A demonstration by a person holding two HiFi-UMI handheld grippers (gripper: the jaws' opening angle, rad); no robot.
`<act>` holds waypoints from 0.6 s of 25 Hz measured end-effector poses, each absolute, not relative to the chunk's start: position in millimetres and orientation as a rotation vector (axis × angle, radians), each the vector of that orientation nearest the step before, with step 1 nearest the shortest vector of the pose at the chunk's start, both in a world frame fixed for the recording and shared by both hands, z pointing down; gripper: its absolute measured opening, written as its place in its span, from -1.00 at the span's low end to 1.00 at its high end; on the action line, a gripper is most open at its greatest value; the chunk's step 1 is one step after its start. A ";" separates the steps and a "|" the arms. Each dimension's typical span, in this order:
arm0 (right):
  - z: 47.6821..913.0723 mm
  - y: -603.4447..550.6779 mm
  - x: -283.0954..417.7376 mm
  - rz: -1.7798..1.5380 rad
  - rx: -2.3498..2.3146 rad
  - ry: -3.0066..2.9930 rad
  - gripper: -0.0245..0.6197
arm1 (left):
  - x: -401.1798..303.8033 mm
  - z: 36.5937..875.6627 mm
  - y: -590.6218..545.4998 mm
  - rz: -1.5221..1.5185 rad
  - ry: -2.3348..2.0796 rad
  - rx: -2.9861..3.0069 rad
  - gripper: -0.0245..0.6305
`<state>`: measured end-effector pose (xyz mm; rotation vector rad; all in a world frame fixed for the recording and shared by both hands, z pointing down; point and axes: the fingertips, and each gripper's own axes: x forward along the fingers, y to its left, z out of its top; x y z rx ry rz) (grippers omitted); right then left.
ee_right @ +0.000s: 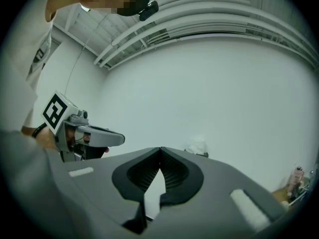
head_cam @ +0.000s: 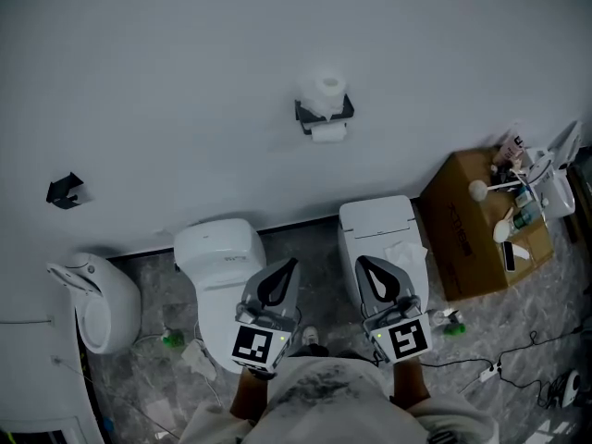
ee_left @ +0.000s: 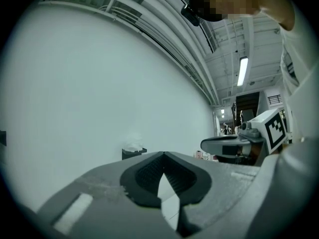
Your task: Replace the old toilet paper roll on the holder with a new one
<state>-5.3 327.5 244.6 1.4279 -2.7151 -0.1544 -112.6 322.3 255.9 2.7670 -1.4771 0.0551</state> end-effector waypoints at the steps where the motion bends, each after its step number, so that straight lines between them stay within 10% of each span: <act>1: 244.9 322.2 -7.1 -0.154 1.436 -2.708 -0.92 | -114.4 255.2 316.5 0.054 -1.468 2.771 -0.92; 15: 249.6 255.6 -16.8 -0.137 1.473 -2.660 -0.92 | -122.9 263.5 250.3 0.035 -1.395 2.773 -0.92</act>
